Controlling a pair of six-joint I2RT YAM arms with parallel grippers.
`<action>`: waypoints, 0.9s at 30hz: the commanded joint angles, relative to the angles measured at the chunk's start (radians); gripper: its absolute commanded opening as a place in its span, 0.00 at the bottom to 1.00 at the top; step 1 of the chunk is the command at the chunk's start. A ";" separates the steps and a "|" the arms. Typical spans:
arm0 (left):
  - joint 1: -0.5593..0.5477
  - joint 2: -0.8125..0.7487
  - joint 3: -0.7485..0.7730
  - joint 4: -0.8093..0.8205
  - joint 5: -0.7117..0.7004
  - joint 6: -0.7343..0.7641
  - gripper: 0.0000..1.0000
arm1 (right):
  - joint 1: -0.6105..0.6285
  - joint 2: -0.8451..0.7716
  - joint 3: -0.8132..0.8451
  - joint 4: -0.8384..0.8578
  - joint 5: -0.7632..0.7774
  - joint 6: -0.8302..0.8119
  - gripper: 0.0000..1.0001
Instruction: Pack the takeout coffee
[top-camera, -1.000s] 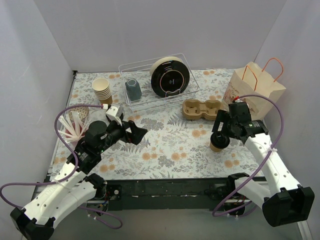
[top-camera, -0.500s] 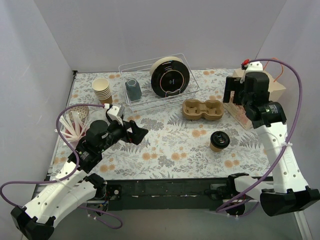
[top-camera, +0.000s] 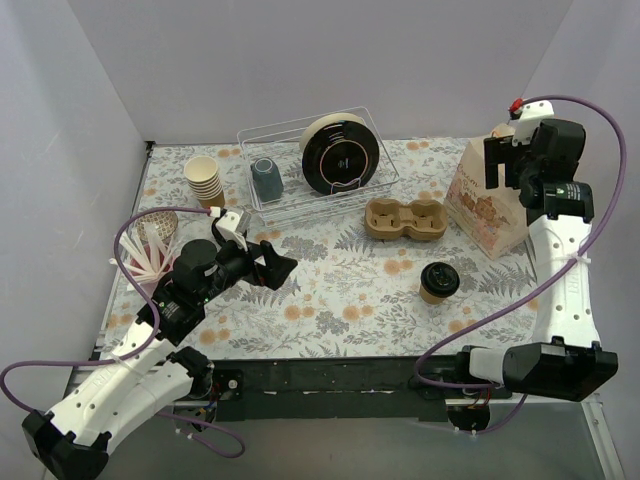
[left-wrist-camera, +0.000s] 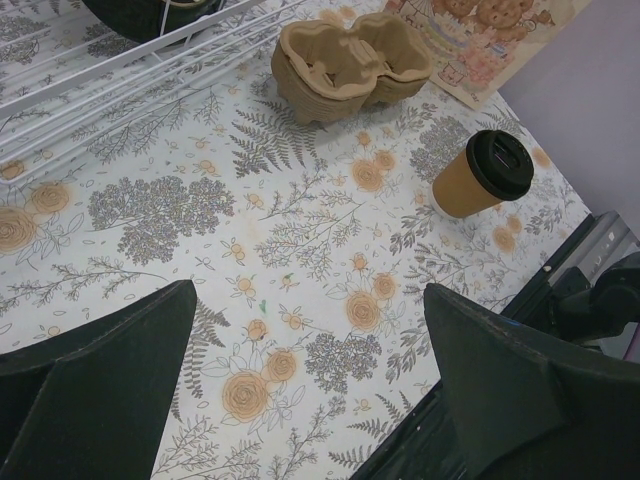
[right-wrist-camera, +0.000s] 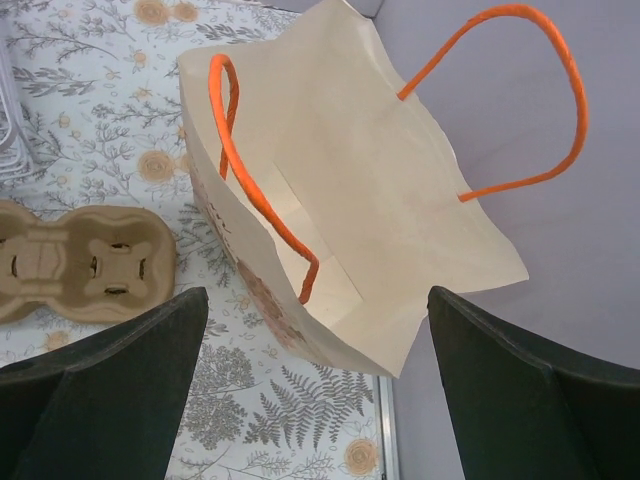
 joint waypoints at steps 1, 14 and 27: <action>0.003 -0.002 -0.002 0.014 0.009 0.005 0.98 | -0.070 0.022 0.045 0.009 -0.205 -0.086 0.99; 0.003 0.013 -0.001 0.015 0.006 0.009 0.98 | -0.176 0.119 0.009 0.058 -0.474 -0.168 0.85; 0.001 0.004 -0.001 0.017 -0.003 0.012 0.98 | -0.176 0.142 -0.011 0.107 -0.418 -0.188 0.37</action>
